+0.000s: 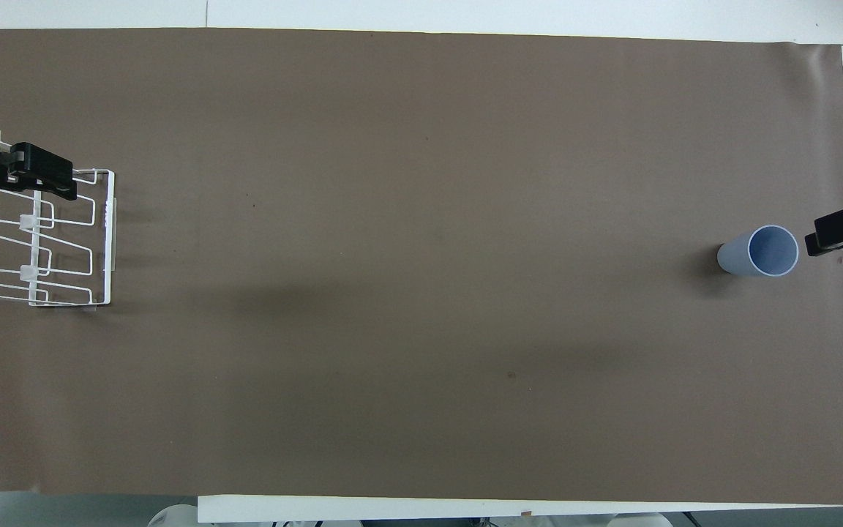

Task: Hang cup on cup holder
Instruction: 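Move the right gripper toward the light blue cup, then close the right gripper on the rim of the blue cup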

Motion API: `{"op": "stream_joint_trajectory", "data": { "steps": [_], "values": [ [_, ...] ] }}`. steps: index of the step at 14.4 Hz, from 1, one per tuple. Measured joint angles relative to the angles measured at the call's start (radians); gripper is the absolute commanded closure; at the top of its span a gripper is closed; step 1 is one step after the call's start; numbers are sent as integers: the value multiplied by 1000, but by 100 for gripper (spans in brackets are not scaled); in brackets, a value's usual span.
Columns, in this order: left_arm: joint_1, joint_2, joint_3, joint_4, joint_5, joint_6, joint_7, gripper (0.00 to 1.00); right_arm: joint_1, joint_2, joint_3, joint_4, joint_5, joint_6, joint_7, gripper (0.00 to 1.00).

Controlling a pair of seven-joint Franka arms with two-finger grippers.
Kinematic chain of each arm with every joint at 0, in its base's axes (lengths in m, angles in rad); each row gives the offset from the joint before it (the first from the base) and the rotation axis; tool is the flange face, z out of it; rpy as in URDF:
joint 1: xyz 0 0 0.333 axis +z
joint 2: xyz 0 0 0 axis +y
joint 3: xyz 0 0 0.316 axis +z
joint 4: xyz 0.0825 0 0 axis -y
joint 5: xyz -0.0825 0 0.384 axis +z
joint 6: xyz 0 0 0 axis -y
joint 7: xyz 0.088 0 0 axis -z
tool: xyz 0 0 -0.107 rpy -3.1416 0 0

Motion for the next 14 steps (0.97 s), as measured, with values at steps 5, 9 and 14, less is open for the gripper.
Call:
{"op": "stream_joint_trajectory", "data": {
  "steps": [5,9,14],
  "values": [
    [0,0,0,0,0,0,0,0,-63,-2,-3,-136,-29,215,-80,0],
    [0,0,-5,0,0,0,0,0,-104,12,-7,-377,-29,472,-157,0],
    [-2,0,-16,0,-1,0,0,0,-207,102,-9,-492,0,661,-318,0]
  ]
}}
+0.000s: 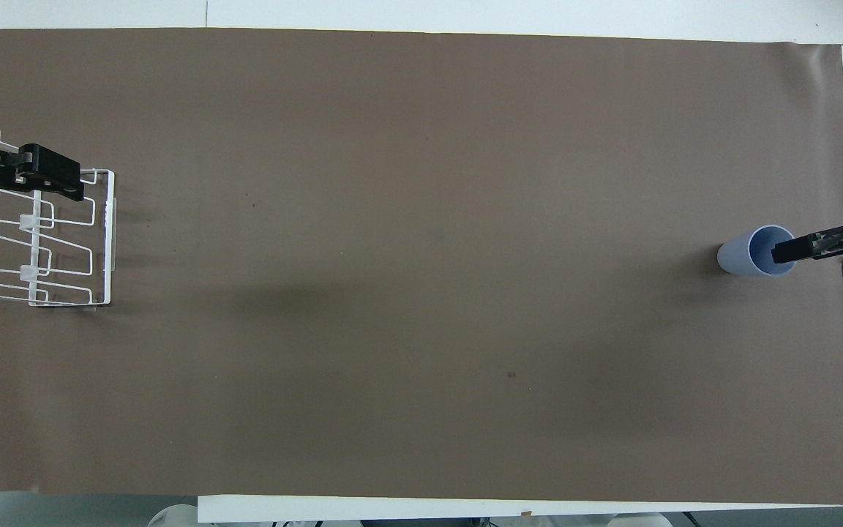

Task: Hang cup on cup holder
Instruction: 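Close the right gripper on the rim of the blue cup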

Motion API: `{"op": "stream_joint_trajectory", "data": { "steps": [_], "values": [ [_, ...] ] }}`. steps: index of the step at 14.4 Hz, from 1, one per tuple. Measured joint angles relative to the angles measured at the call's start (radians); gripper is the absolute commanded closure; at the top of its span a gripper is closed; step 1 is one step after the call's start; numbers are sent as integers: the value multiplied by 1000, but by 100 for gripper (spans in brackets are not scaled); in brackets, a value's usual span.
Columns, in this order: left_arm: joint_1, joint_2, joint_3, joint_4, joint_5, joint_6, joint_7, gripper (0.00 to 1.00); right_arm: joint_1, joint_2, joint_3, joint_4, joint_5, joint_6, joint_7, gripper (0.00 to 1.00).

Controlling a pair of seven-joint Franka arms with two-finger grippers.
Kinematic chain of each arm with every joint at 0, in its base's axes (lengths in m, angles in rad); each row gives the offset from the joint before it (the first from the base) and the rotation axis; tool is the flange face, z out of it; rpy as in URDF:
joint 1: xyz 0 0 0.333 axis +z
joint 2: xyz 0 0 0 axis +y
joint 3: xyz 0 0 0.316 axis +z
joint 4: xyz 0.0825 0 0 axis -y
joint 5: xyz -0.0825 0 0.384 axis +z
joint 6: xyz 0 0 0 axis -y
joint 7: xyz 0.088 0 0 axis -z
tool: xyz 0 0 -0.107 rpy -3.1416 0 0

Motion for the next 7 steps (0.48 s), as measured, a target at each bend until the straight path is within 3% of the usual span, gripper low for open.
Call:
{"op": "stream_joint_trajectory", "data": {
  "steps": [4,7],
  "values": [
    [2,0,-1,0,0,0,0,0,-1,42,4,-1,4,37,-13,1],
    [2,0,-1,0,0,0,0,0,-6,44,2,-1,6,61,-13,7]
  ]
}}
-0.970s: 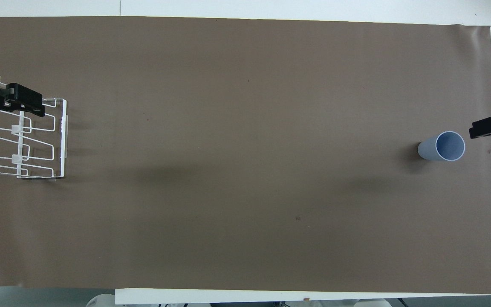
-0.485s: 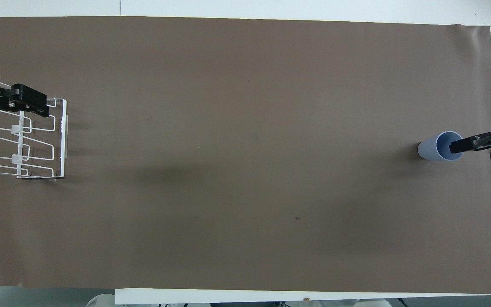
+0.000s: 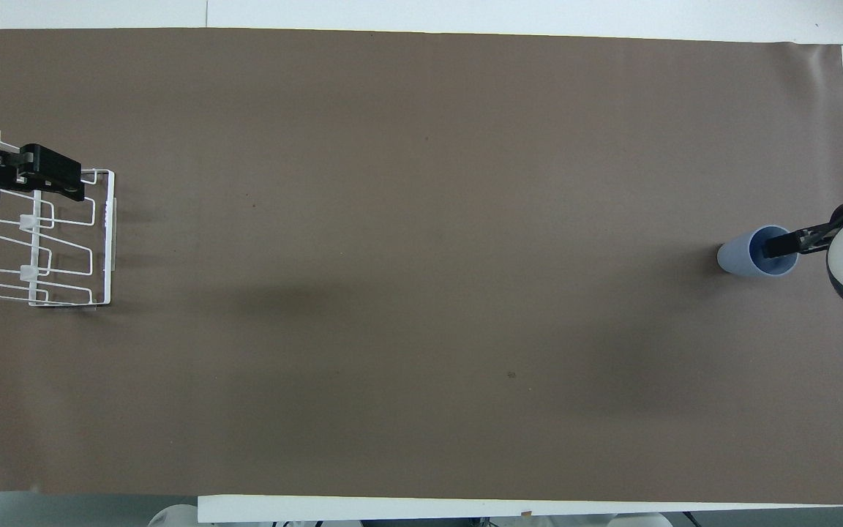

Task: Hang cup on cup holder
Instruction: 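Close the right gripper on the rim of the blue cup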

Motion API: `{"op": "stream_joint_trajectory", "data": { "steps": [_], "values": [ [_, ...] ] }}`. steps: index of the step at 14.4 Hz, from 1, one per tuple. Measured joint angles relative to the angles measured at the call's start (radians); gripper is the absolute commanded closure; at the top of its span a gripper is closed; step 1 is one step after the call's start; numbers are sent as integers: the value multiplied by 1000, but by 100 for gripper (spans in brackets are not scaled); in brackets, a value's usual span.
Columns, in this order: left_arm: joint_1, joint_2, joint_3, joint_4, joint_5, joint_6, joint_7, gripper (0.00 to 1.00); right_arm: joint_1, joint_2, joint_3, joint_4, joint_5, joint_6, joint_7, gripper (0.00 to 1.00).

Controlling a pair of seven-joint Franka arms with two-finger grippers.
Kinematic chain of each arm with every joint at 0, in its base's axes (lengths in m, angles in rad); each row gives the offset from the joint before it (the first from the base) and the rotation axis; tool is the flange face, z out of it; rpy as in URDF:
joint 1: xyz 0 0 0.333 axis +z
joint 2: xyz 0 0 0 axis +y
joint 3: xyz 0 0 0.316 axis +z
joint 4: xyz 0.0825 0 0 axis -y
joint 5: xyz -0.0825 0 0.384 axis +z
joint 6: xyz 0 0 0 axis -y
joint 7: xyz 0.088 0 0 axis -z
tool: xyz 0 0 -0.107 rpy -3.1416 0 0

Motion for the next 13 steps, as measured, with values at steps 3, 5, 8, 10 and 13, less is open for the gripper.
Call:
{"op": "stream_joint_trajectory", "data": {
  "steps": [3,5,8,10,13],
  "values": [
    [0,0,-1,0,-1,0,0,0,0,2,0,-7,2,17,0,16],
    [0,0,-1,0,-1,0,0,0,0,6,-1,-18,3,22,0,24],
    [0,0,-1,0,-1,0,0,0,0,23,-1,-27,3,49,0,39],
    [0,0,-1,0,-1,0,0,0,0,28,-1,-29,3,51,0,48],
    [-1,0,-2,0,-2,0,0,0,0,28,-1,-35,3,51,0,65]
  ]
}}
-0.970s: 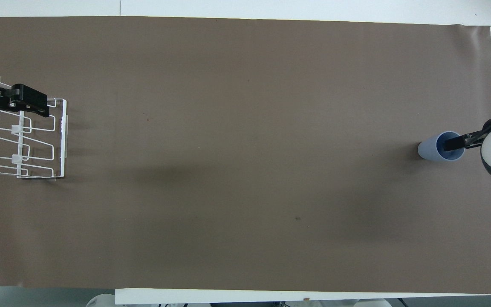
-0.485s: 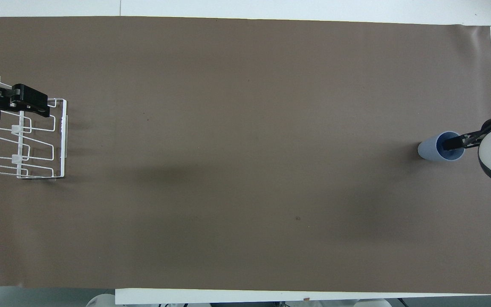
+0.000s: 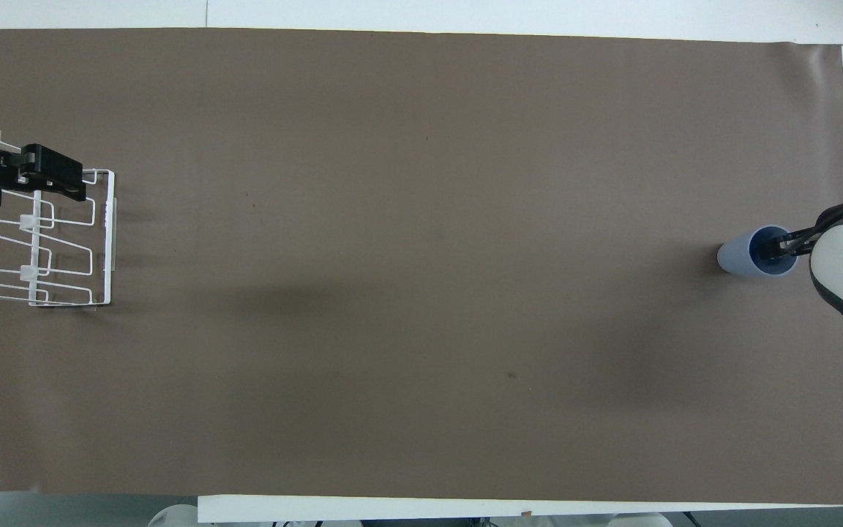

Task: Hang cup on cup holder
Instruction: 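Close the right gripper on the rim of the blue cup, then lift the cup with the right gripper while the left gripper approaches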

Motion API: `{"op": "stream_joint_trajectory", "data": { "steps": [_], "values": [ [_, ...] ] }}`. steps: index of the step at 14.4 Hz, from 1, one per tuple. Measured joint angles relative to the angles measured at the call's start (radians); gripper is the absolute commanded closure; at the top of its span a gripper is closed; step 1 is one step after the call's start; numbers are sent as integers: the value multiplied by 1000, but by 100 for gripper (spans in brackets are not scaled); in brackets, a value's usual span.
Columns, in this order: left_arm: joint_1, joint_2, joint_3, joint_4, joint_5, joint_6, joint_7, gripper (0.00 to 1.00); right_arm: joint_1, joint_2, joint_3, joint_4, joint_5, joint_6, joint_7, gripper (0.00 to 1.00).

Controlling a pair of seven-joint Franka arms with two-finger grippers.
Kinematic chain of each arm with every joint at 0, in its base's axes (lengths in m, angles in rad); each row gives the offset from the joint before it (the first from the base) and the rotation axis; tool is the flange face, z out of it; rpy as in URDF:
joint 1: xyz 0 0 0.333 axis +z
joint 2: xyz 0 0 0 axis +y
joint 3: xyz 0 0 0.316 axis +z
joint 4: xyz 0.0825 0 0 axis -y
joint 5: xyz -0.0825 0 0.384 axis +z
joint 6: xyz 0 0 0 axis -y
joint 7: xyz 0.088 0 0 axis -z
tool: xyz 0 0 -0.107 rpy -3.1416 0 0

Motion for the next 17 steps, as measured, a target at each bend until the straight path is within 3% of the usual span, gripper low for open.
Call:
{"op": "stream_joint_trajectory", "data": {
  "steps": [3,5,9,11,14,17],
  "values": [
    [-1,0,-3,-1,0,-1,0,0,0,0,0,-9,0,10,-1,91],
    [-1,0,-5,-1,0,-6,0,0,0,0,0,-15,0,16,-3,100],
    [2,0,-2,-1,0,-15,-1,0,0,0,0,-25,0,24,-10,100],
    [9,0,4,-1,0,-15,-2,0,1,-3,4,4,13,-44,-14,100],
    [20,0,6,-1,0,-15,-12,0,38,-13,24,114,223,-248,-28,100],
    [15,0,1,-2,-1,-8,-122,0,136,-20,32,141,426,-326,-28,100]
  ]
}}
